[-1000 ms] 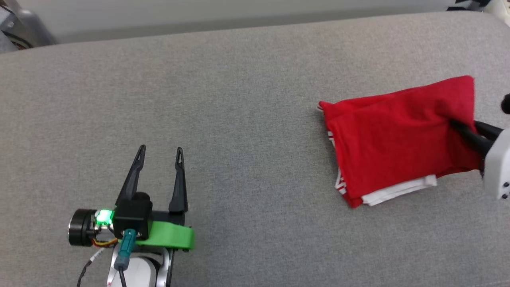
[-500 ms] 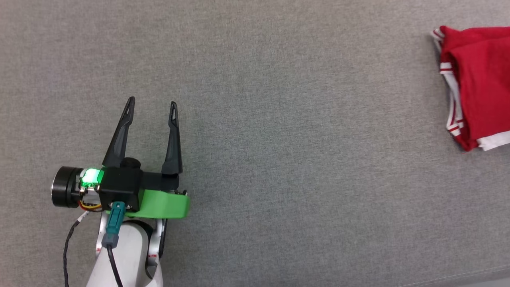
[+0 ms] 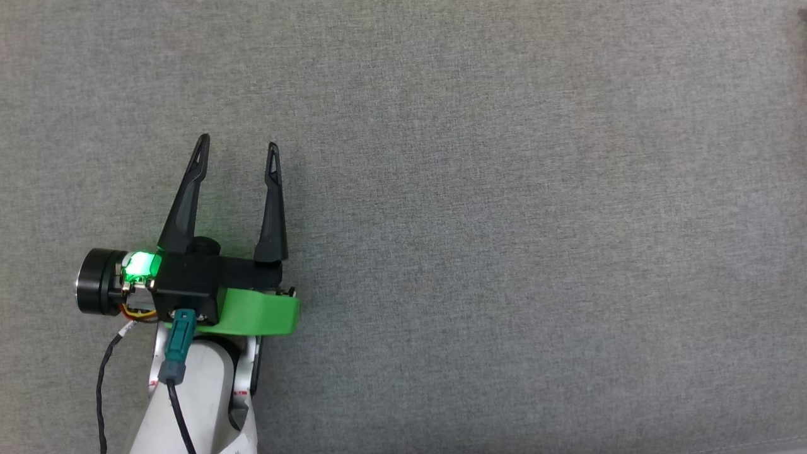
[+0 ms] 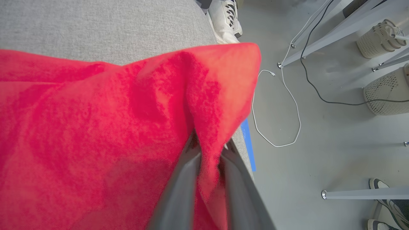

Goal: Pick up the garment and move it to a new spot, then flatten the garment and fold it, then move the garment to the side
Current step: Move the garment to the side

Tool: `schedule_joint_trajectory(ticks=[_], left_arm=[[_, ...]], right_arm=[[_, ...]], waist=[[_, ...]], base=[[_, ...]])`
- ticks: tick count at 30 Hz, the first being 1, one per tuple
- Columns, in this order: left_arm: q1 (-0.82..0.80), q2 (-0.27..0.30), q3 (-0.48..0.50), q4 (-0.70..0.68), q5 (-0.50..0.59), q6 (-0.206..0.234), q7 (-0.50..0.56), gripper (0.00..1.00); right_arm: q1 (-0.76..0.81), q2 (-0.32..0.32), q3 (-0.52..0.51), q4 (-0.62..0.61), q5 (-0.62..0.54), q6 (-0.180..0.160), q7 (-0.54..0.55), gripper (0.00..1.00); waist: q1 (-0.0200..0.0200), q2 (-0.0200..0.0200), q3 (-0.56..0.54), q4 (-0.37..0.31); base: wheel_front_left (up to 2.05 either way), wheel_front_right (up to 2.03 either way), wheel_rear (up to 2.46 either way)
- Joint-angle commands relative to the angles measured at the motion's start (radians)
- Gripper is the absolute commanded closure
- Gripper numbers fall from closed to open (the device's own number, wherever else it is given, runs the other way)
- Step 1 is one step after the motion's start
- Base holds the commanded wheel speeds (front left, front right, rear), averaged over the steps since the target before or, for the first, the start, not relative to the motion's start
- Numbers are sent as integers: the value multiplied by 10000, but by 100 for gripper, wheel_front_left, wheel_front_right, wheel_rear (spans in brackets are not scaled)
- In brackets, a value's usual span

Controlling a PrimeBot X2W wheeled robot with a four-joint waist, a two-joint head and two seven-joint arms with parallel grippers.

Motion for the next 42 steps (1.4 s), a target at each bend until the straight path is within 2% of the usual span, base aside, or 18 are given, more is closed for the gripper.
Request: schedule_joint_trajectory(ticks=[1,8,15,23,28,36,42], left_arm=[[-143,68,-30,30,14,86,-59,0],[278,7,-79,237,-104,170,-59,0],[1074,-117,-47,429,-271,259,-59,0],[1695,-263,75,625,-398,257,-59,0],[1783,-334,220,787,-448,217,-59,0],[1920,-447,295,1007,-431,99,-59,0],[2242,-515,381,1158,-510,-30,-59,0]], right_arm=[[-137,91,-49,136,-121,-7,-132,0],[378,222,-115,-134,-648,-7,-1301,0],[1321,729,-639,-1783,-1425,-7,-3001,0],[2618,2838,-1690,-4616,-2639,-7,-3979,0],[3410,4587,-1790,-6157,-3459,-7,-4398,0],[5298,6464,-1324,-7075,-3942,-7,-4625,0],[6577,7130,-1049,-6803,-3816,-7,-4693,0]], waist=[[-3,0,-201,-7],[-3,0,-1394,107],[-3,0,-2730,275],[-3,0,-3685,746],[-3,0,-4004,1054],[-3,0,-4544,1494],[-3,0,-4923,1618]], base=[[0,0,0],[0,0,0],[0,0,0],[0,0,0],[0,0,0],[0,0,0],[0,0,0]])
